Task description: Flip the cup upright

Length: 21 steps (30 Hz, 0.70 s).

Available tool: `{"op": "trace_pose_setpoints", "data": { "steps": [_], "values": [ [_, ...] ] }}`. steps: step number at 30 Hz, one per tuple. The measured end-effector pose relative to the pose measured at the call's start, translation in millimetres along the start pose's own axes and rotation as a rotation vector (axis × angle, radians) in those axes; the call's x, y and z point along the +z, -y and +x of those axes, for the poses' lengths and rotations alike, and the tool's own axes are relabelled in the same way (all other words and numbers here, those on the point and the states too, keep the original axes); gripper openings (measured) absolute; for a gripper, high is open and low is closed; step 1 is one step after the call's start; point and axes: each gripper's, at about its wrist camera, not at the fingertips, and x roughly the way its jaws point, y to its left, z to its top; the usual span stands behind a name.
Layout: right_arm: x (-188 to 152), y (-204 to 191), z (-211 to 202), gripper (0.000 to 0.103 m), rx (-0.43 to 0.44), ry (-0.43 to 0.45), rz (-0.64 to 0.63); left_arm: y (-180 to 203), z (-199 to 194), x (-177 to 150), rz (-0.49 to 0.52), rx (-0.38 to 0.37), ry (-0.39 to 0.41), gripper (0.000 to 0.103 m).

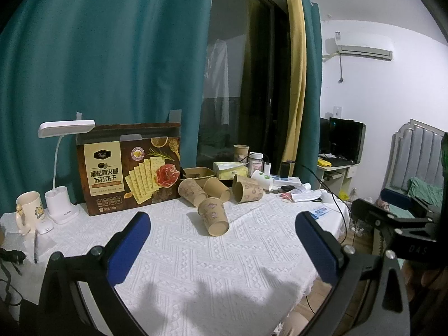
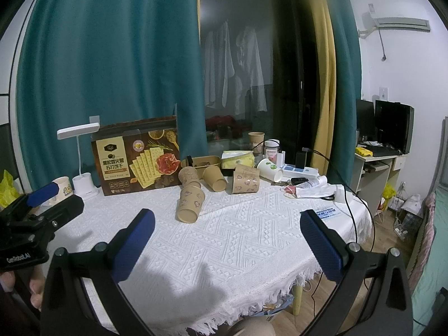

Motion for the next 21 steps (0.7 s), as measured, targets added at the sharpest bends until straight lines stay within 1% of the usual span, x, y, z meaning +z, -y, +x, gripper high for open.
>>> {"op": "trace_pose_setpoints", "data": {
  "steps": [4,6,8,10,13,16,18,21],
  "values": [
    [-3.9,5.2,10.5,0.102,0.0,-0.012,0.006,2.0,0.5,-2.0,0.004,0.008,-0.012,0.103],
    [-5.9,7.9,18.8,0.102,-0.008,-0.026,0.008,8.0,8.3,-2.1,0.015,0.013,-0.026,0.103],
    [-6.6,14.6,30.1,0.102,-0.023,-0.048,0.012,12.3,22.1,-2.1,0.045,0.02,-0.066,0.103],
    [-10.3,23.3,45.4,0.102,-0.038,-0.077,0.021,16.1,45.9,-3.8,0.077,0.025,-0.143,0.103],
    [-17.2,42.4,72.9,0.102,-0.056,-0.126,0.042,15.5,86.9,-7.5,0.083,0.006,-0.255,0.103],
    [-25.6,58.1,104.8,0.102,-0.066,-0.177,0.056,15.4,129.7,-12.0,0.103,-0.008,-0.342,0.103],
    [-31.6,70.1,125.2,0.102,-0.062,-0.199,0.063,15.7,156.7,-13.3,0.109,-0.02,-0.376,0.103],
    [-38.5,82.0,152.1,0.102,-0.056,-0.226,0.073,8.9,199.1,-13.0,0.087,-0.034,-0.428,0.103]
  ]
}}
